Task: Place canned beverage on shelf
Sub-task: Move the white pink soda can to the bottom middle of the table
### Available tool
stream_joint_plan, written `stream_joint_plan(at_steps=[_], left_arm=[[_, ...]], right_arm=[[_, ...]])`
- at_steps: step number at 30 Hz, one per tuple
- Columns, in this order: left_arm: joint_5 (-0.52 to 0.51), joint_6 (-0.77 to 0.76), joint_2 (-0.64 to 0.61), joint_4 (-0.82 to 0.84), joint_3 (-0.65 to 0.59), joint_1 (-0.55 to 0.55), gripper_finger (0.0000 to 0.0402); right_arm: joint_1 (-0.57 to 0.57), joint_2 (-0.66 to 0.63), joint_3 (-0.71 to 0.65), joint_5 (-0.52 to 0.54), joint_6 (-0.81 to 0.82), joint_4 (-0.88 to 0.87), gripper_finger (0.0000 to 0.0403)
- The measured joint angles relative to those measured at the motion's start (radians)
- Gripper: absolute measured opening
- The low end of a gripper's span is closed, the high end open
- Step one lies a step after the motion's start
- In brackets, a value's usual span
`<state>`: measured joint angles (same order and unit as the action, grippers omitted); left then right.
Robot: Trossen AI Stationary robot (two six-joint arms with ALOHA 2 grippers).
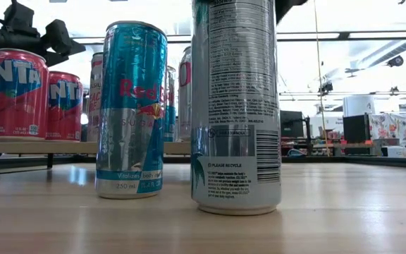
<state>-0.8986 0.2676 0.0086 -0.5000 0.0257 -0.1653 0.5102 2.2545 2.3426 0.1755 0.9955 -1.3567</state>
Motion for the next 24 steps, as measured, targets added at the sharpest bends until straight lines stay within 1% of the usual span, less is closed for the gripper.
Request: stream_joint_plan(at_steps=[6, 8, 12, 16, 21, 24], left_arm=[[0.0, 0.0, 0.0, 0.0, 0.0, 0.0, 0.0311], [0.0, 0.0, 0.0, 0.0, 0.0, 0.0, 0.0311], [0.0, 0.0, 0.0, 0.0, 0.0, 0.0, 0.0311], [0.0, 0.0, 0.0, 0.0, 0.0, 0.0, 0.0311], [0.0, 0.0, 0.0, 0.0, 0.0, 0.0, 0.0311], [0.0, 0.0, 0.0, 0.0, 0.0, 0.0, 0.0311]], right_arm=[[0.0, -0.016, 0.009, 0.0, -0.302, -0.007, 0.0366], [0.0, -0.02, 0.009, -0.005, -0.37, -0.005, 0.0366], [0.0, -0.026, 0.009, -0.064, -0.491, 0.012, 0.0366], [0.0, -0.026, 0.009, -0.101, -0.66, 0.026, 0.0366], [0.0, -0.026, 0.009, -0.104, -0.853, 0.032, 0.0366], [-0.005, -0.026, 0.009, -0.099, -0.927, 0.039, 0.0366]])
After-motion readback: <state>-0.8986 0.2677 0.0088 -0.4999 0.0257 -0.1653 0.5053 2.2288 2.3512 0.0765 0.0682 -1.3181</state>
